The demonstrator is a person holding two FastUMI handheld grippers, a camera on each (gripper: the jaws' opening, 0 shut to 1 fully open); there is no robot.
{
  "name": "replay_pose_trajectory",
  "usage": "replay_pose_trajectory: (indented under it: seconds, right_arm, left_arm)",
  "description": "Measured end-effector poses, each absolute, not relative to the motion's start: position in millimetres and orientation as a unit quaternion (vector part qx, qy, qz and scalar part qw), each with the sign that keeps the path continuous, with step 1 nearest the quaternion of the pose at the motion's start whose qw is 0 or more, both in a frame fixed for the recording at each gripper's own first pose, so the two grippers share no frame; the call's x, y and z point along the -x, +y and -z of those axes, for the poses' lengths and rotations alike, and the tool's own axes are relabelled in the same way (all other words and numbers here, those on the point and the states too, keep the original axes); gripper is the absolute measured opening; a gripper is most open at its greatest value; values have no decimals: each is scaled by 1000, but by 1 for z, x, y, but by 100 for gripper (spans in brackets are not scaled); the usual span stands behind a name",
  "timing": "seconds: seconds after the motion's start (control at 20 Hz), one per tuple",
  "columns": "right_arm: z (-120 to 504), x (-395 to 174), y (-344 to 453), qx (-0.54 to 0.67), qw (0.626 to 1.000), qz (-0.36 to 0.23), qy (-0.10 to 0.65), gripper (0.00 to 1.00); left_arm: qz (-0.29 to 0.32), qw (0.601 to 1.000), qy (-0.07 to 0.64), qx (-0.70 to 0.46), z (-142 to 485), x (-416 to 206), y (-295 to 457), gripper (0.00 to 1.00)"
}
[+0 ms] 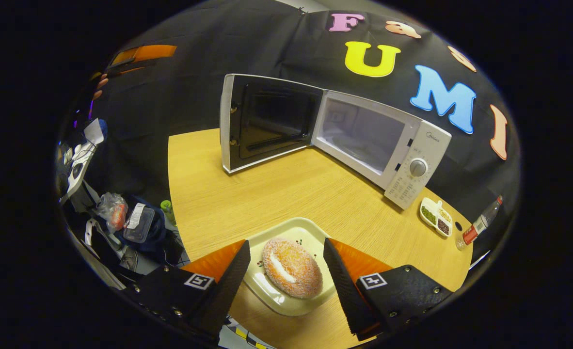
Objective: Open the microwave oven with the left hand, put the food in, and close the microwave oven.
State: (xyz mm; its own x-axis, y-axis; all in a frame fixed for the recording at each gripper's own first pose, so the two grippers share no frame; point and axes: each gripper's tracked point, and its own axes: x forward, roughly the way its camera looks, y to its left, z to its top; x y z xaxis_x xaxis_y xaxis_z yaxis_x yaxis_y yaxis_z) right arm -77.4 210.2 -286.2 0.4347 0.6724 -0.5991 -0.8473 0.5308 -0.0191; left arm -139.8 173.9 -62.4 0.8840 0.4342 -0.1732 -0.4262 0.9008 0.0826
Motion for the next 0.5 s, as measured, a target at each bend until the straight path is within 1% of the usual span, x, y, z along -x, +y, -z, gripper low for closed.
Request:
replay_pose_trajectory:
  seconds: [0.15, 0.5]
  right_arm:
    - [304, 83, 209, 182, 818, -466, 284, 93]
    - [323, 61, 207, 212, 814, -460, 285, 94]
  left_arm:
    - [-231, 968, 97, -18, 63, 146, 174, 95]
    - [-244, 965, 96, -20, 62, 149, 171, 95]
